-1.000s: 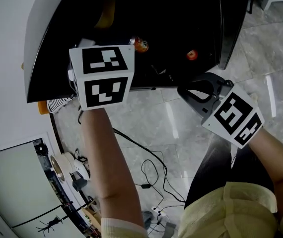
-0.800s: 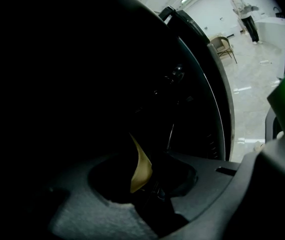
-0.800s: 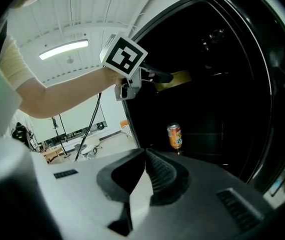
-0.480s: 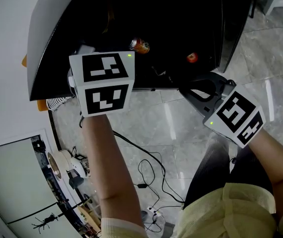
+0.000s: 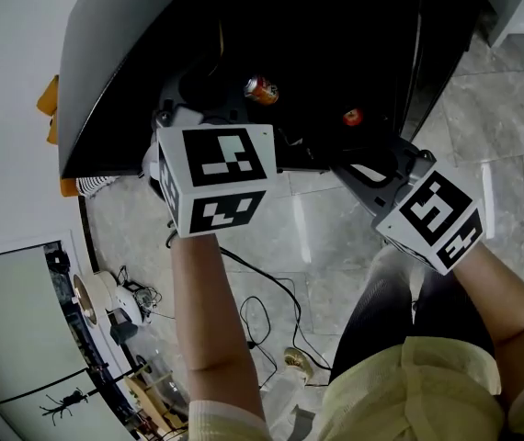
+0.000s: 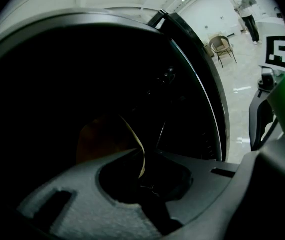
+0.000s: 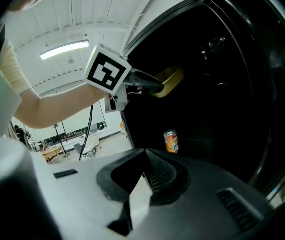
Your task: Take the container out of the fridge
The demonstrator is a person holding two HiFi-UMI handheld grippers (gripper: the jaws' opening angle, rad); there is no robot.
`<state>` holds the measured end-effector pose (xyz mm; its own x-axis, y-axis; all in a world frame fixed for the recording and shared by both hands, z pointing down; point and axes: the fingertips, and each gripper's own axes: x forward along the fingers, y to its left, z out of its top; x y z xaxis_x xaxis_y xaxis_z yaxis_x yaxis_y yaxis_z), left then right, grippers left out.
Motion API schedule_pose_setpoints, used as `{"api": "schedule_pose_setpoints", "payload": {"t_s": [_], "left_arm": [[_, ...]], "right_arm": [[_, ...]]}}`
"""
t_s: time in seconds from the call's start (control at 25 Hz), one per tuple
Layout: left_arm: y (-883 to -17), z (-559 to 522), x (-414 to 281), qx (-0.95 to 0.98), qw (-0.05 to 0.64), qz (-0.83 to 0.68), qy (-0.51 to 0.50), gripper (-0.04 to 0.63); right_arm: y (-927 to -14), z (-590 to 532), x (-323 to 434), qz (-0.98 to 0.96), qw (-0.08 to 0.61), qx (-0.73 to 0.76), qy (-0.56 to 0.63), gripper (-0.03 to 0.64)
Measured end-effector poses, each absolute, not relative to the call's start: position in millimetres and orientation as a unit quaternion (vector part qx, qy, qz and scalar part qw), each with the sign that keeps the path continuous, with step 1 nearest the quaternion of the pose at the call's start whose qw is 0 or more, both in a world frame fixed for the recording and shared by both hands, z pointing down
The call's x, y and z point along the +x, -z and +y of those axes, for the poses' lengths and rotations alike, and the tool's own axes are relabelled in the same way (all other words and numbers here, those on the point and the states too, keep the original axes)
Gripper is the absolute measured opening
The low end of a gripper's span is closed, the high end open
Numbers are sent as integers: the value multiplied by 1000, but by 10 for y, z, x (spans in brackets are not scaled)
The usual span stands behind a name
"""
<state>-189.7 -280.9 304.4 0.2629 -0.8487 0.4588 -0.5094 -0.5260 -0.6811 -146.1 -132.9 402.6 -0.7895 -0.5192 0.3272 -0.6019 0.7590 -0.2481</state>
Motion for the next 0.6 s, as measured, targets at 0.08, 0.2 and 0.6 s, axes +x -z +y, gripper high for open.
{"api": "schedule_pose_setpoints", "payload": {"t_s": [0.08, 0.2, 0.6], "left_arm": [[-3049, -2751, -1905, -774, 193, 447, 404, 34], [-3070, -2667, -1935, -775, 191, 450, 400, 34], [-3247, -2327, -1801, -789, 163, 446, 390, 34]], "right_arm": [[-3994, -1366, -1439, -930, 120, 303, -170, 29], [-3943, -1409, -1434, -931, 119, 304, -165, 29], [-3820, -1560, -1339, -927, 123, 315, -162, 29]]}}
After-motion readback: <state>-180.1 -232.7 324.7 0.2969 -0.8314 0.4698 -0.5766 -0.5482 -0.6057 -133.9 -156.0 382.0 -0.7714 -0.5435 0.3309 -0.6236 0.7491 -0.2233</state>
